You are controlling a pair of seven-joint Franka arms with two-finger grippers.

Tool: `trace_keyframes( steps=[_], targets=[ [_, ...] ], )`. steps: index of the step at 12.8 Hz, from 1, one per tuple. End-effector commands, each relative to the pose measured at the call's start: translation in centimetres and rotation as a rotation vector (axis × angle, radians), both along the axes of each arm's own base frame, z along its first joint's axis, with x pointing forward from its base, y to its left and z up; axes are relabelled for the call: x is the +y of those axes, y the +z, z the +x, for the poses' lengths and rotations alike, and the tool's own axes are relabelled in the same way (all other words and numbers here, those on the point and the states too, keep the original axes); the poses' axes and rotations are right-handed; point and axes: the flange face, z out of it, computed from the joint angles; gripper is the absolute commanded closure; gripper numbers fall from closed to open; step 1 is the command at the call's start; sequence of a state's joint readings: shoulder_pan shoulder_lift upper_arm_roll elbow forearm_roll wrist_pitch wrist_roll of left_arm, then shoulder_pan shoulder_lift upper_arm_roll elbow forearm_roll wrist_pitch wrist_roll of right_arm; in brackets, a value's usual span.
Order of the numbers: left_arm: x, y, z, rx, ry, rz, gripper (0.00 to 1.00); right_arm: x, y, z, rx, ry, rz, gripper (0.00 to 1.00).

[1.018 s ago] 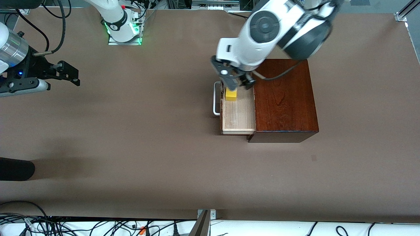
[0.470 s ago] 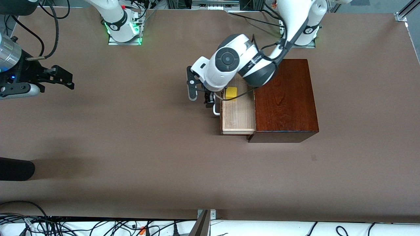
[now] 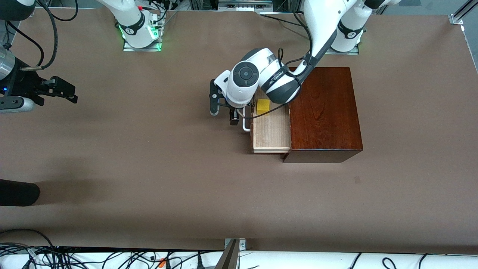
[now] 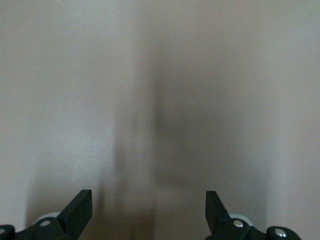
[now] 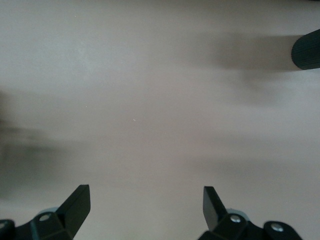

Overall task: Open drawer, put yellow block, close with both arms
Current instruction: 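Move the left gripper to the drawer front, then push the drawer shut into the box with the left gripper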

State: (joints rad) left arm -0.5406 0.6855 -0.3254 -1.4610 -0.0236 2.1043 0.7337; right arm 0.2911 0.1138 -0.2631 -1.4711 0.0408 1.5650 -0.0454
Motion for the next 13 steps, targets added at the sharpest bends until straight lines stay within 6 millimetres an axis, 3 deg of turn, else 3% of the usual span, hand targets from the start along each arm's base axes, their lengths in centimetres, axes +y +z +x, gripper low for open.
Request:
trace_keyframes(
  steps=[1, 8, 13],
  targets=[
    [1.2, -1.1, 0.0, 0.019, -0.072, 0.04, 0.0, -0.9, -0.1, -0.1, 0.002, -0.01, 0.009, 0.0],
    [8.1, -0.1, 3.8, 0.115, -0.162, 0.106, 0.0, -0.8, 0.1, -0.2, 0.001, -0.004, 0.017, 0.0],
    [11.9, 0.4, 5.6, 0.17, -0.18, 0.126, 0.0, -1.1, -0.3, -0.3, 0.016, -0.011, 0.016, 0.0]
  ],
)
